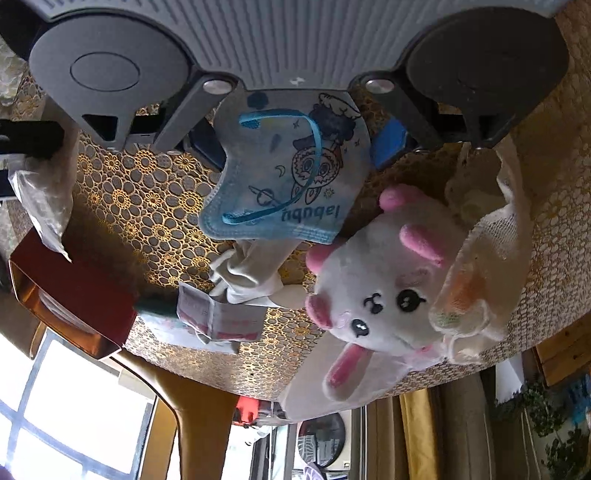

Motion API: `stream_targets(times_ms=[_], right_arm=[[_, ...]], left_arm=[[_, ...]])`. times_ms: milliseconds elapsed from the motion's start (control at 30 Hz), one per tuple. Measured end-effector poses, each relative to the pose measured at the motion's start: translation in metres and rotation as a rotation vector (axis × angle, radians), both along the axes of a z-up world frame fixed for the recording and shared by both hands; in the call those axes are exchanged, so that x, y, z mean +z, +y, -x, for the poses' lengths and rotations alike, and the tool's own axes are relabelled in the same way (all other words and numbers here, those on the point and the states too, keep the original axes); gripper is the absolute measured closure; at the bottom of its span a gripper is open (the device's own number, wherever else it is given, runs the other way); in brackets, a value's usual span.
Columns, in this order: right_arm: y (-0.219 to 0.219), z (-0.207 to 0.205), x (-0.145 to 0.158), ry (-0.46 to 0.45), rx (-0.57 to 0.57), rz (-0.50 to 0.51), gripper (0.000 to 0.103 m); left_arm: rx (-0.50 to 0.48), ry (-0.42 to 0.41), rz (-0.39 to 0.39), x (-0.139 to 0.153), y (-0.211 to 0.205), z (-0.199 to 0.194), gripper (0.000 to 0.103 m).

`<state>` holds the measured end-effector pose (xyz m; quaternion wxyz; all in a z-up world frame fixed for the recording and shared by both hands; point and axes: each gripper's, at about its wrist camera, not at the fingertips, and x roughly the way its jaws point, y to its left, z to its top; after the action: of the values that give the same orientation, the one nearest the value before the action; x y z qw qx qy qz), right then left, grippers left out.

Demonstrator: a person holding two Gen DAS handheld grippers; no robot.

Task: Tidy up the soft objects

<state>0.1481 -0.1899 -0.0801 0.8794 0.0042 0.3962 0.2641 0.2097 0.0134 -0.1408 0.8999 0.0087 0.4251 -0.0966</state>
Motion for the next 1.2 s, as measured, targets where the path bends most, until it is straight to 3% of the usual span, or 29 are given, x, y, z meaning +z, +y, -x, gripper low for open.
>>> stream_targets(times_ms=[233, 367, 567, 800, 1200], right_arm=[[-0.004, 0.0, -0.001, 0.005, -0.01, -0.002, 0.063], [-0.007, 0.002, 0.0, 0.005, -0.02, -0.011, 0.063], [-0.012, 0.007, 0.005, -0.01, -0.031, -0.02, 0.064], [-0.024, 0.015, 0.018, -0.035, -0.049, -0.036, 0.064], [-0.062, 0.015, 0.048, -0.093, -0.109, -0.037, 0.064]], left_arm=[[0.037, -0.004, -0.02, 0.005, 0.001, 0.001, 0.068], [0.054, -0.005, -0.02, 0.011, 0.002, 0.006, 0.077], [0.055, -0.019, -0.008, 0.027, -0.002, 0.019, 0.084], [0.042, -0.024, 0.02, 0.051, -0.013, 0.032, 0.085], [-0.067, -0.055, 0.05, 0.098, -0.073, 0.029, 0.085]])
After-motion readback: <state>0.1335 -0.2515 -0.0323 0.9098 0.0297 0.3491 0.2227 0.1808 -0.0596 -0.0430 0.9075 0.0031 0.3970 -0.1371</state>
